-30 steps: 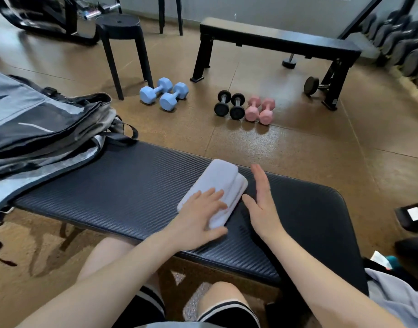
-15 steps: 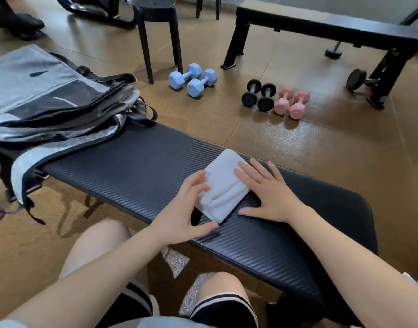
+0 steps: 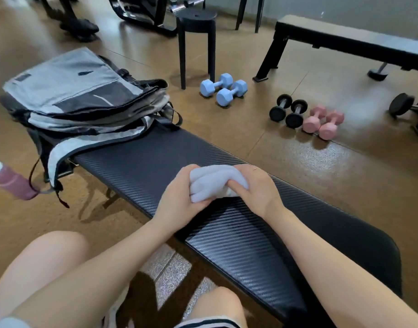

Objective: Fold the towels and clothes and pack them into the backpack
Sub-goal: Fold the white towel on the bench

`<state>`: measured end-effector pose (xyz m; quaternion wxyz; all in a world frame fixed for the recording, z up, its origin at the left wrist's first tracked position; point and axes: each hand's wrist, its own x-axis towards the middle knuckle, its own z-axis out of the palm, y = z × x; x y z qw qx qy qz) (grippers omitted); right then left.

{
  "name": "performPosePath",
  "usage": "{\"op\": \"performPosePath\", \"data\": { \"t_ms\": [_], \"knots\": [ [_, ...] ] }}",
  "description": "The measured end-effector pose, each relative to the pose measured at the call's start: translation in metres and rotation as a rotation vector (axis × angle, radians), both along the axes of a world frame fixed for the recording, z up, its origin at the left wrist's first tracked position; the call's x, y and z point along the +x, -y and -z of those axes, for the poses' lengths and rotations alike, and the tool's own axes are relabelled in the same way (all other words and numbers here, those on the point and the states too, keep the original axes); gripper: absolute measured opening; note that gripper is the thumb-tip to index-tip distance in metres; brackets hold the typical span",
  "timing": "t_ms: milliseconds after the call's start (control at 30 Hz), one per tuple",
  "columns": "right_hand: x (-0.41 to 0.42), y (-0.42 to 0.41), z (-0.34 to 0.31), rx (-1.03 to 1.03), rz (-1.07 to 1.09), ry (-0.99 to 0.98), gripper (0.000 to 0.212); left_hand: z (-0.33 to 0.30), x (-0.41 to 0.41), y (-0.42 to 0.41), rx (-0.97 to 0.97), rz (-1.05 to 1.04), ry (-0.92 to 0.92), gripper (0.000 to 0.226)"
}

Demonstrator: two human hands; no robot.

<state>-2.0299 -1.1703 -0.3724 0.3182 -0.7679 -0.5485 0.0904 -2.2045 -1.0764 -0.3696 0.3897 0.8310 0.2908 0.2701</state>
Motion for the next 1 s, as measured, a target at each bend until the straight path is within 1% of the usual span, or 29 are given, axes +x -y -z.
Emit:
{"op": "performPosePath", "data": {
  "t_ms": [67, 100, 200, 233, 300, 367, 400, 433, 500, 533, 567, 600, 667, 700, 733, 800, 867, 900, 933, 1000],
  "knots": [
    [-0.009, -0.022, -0.015, 0.046, 0.054, -0.212, 0.033, -0.016, -0.005, -0.015, -0.064, -0.143, 0.039, 0.048],
    [-0.013, -0.036, -0.022, 0.052, 0.070, -0.286, 0.030, -0.022, -0.010, -0.027, -0.072, -0.195, 0.044, 0.042],
    [-0.026, -0.083, -0.038, -0.062, 0.068, -0.471, 0.046, -0.038, -0.024, -0.066, -0.112, -0.322, 0.011, 0.024],
    [-0.030, -0.098, -0.041, -0.102, 0.075, -0.551, 0.048, -0.041, -0.027, -0.080, -0.127, -0.355, -0.004, 0.024],
    [-0.036, -0.126, -0.039, -0.150, 0.121, -0.684, 0.050, -0.044, -0.027, -0.108, -0.131, -0.367, -0.060, 0.030],
    [-0.037, -0.147, -0.030, -0.177, 0.175, -0.741, 0.047, -0.039, -0.024, -0.137, -0.111, -0.318, -0.198, 0.036],
    [-0.037, -0.156, -0.024, -0.195, 0.188, -0.719, 0.043, -0.034, -0.023, -0.149, -0.089, -0.289, -0.290, 0.039],
    [-0.035, -0.163, -0.017, -0.230, 0.189, -0.635, 0.038, -0.027, -0.022, -0.161, -0.043, -0.259, -0.398, 0.041],
    [-0.027, -0.176, -0.006, -0.344, 0.181, -0.348, 0.030, -0.013, -0.026, -0.179, 0.116, -0.217, -0.600, 0.046],
    [-0.025, -0.182, -0.003, -0.372, 0.185, -0.223, 0.028, -0.009, -0.029, -0.187, 0.198, -0.211, -0.628, 0.049],
    [-0.024, -0.188, -0.004, -0.356, 0.187, -0.145, 0.030, -0.009, -0.034, -0.195, 0.284, -0.201, -0.584, 0.050],
    [-0.025, -0.196, -0.008, -0.295, 0.179, -0.094, 0.031, -0.012, -0.039, -0.204, 0.394, -0.174, -0.478, 0.046],
    [-0.033, -0.217, -0.021, -0.109, 0.118, -0.020, 0.026, -0.022, -0.048, -0.224, 0.696, -0.130, -0.291, 0.038],
    [-0.039, -0.229, -0.030, -0.030, 0.073, 0.009, 0.024, -0.027, -0.052, -0.235, 0.819, -0.130, -0.238, 0.036],
    [-0.045, -0.242, -0.037, 0.034, 0.018, 0.045, 0.024, -0.030, -0.057, -0.248, 0.896, -0.132, -0.220, 0.037],
    [-0.056, -0.270, -0.044, 0.093, -0.098, 0.130, 0.030, -0.035, -0.064, -0.274, 0.932, -0.097, -0.321, 0.045],
    [-0.059, -0.296, -0.045, 0.043, -0.180, 0.232, 0.036, -0.037, -0.071, -0.297, 0.908, -0.029, -0.439, 0.053],
    [-0.059, -0.307, -0.045, 0.016, -0.204, 0.281, 0.036, -0.038, -0.074, -0.307, 0.888, 0.016, -0.451, 0.051],
    [-0.060, -0.317, -0.046, 0.001, -0.228, 0.335, 0.033, -0.038, -0.076, -0.314, 0.871, 0.056, -0.426, 0.044],
    [-0.058, -0.334, -0.047, 0.034, -0.238, 0.425, 0.028, -0.043, -0.079, -0.327, 0.860, 0.100, -0.408, 0.028]
  ]
}}
